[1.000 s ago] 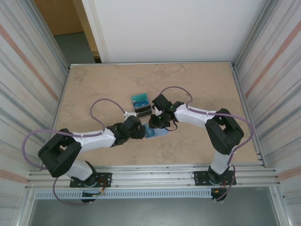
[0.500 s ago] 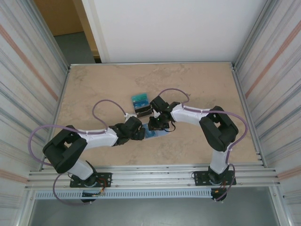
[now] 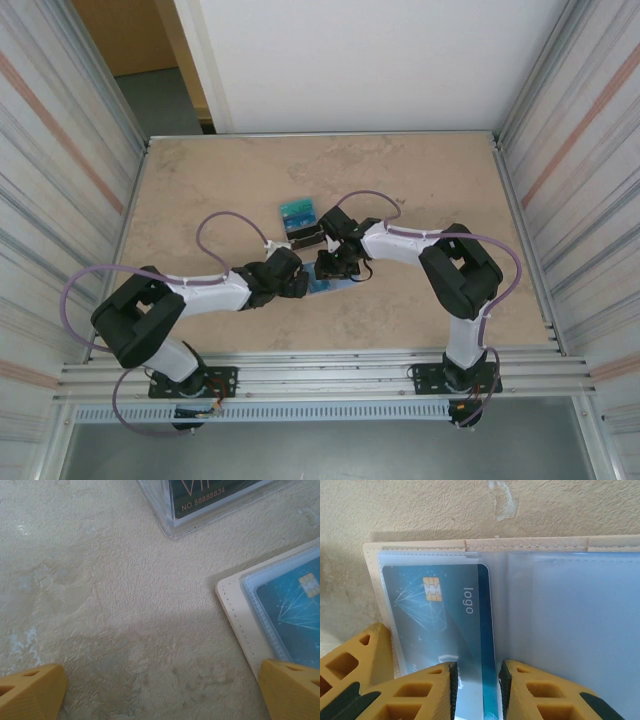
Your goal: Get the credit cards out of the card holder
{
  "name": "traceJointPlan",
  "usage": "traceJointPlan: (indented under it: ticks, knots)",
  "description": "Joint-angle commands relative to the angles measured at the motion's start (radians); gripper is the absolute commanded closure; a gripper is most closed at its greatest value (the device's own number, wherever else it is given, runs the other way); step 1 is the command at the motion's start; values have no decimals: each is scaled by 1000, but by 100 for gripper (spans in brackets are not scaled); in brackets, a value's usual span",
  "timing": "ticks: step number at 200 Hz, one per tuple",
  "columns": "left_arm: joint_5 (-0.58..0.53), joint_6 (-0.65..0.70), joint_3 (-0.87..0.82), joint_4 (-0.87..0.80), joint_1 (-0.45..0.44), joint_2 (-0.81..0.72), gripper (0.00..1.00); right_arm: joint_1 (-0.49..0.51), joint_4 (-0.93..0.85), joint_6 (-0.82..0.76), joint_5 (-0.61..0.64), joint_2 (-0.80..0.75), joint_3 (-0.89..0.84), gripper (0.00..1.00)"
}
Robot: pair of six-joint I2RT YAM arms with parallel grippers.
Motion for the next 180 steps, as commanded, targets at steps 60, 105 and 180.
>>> traceJointPlan:
  ticks: [60, 105, 180]
  knots:
    - [-29, -22, 30, -100, 7, 20, 1, -56, 202, 70, -221, -28, -138, 72]
    - [-39, -24, 43, -141, 7, 30, 1, -98, 415, 153, -380, -80, -252, 75]
    - [-58, -25, 58, -178, -3, 40, 1, -136, 594, 220, -474, -105, -331, 79]
